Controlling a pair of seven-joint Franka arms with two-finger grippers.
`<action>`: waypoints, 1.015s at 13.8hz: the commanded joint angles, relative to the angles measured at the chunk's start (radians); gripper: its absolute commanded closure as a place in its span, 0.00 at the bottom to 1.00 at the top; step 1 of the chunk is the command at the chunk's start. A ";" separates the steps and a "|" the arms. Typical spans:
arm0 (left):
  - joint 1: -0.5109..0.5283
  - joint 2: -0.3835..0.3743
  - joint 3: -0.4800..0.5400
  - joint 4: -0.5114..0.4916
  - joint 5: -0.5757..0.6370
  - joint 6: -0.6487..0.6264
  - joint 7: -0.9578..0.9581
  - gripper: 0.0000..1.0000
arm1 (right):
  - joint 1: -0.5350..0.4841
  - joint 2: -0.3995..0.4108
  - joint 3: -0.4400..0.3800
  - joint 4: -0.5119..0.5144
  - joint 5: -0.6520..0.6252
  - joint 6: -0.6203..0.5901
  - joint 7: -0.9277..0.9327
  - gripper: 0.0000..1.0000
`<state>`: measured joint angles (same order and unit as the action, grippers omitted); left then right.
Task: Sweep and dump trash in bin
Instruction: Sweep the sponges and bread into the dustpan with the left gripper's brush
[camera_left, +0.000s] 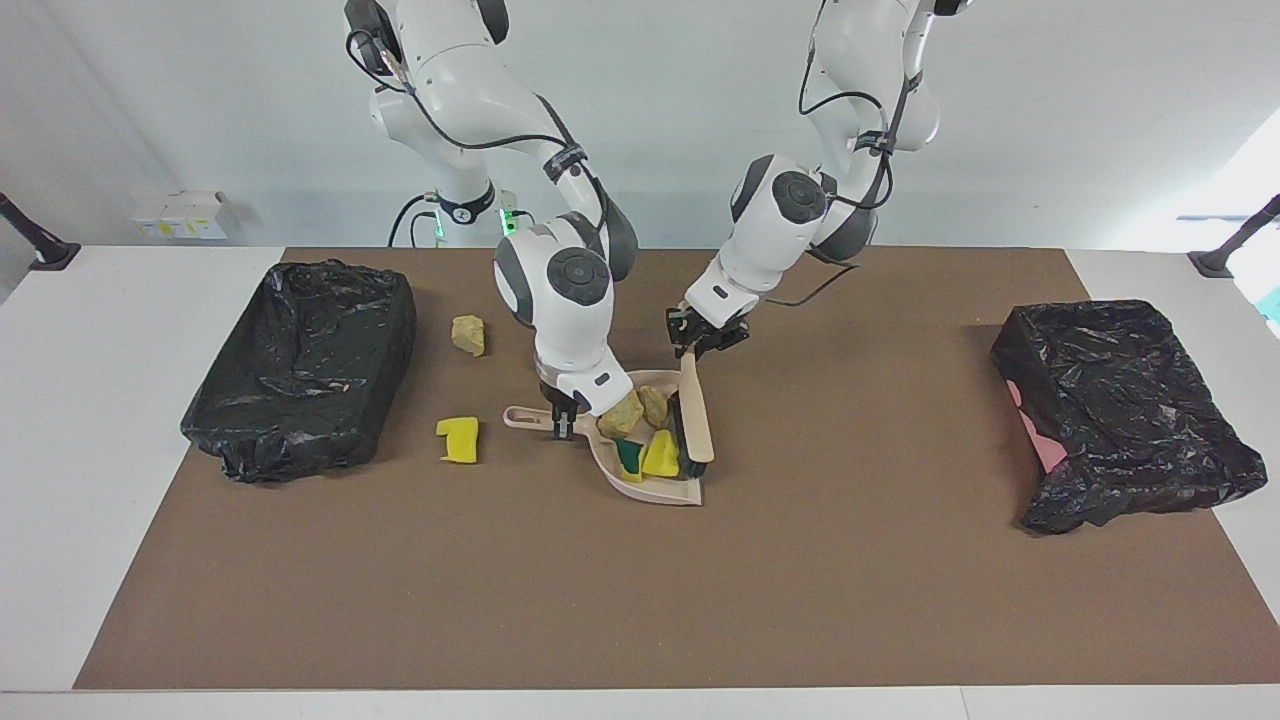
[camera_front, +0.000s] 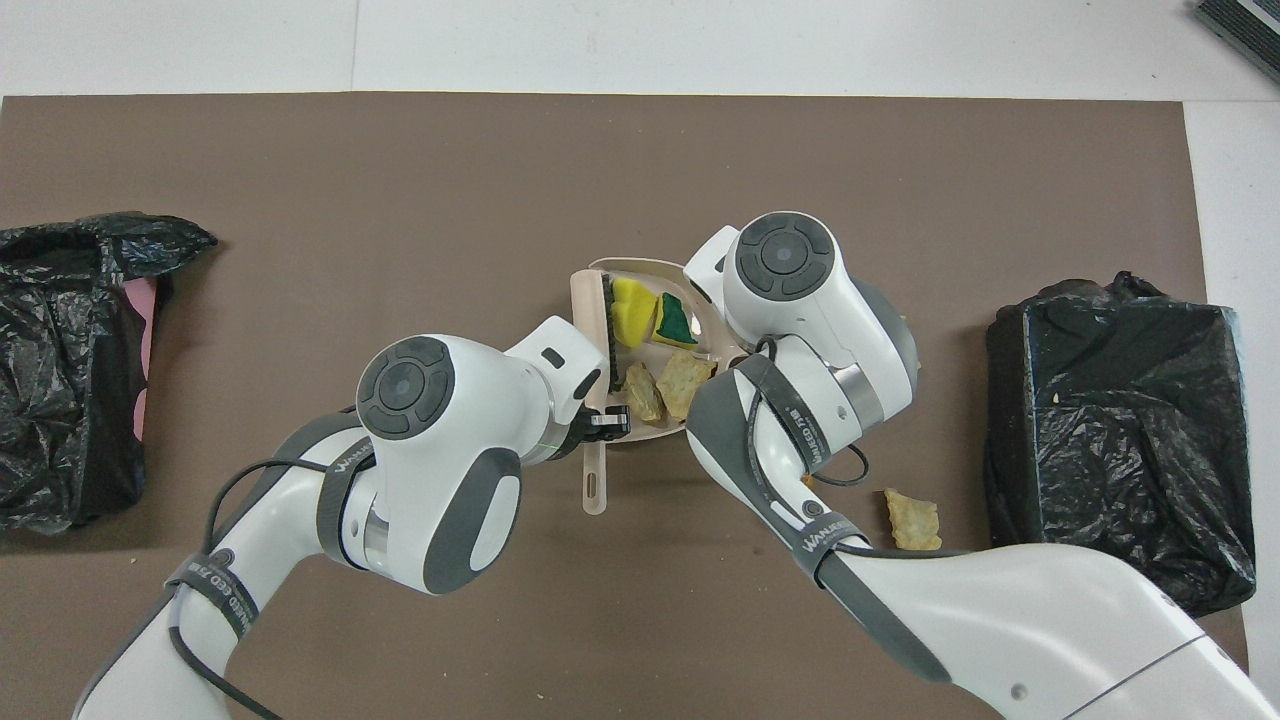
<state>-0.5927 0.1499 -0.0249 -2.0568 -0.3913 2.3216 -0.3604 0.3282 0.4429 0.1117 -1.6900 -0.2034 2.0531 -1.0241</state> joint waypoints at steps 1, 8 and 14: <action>0.060 -0.004 0.009 0.021 -0.017 -0.018 -0.003 1.00 | -0.018 -0.009 0.008 -0.031 -0.013 0.033 0.002 1.00; 0.123 -0.055 0.020 -0.028 0.037 -0.057 -0.011 1.00 | -0.026 -0.007 0.008 -0.031 -0.010 0.033 0.009 1.00; 0.018 -0.066 0.010 -0.026 0.037 -0.045 -0.066 1.00 | -0.028 -0.007 0.008 -0.031 -0.008 0.033 0.010 1.00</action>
<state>-0.5176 0.1244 -0.0212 -2.0600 -0.3738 2.2767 -0.3928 0.3193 0.4429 0.1117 -1.6922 -0.2030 2.0562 -1.0240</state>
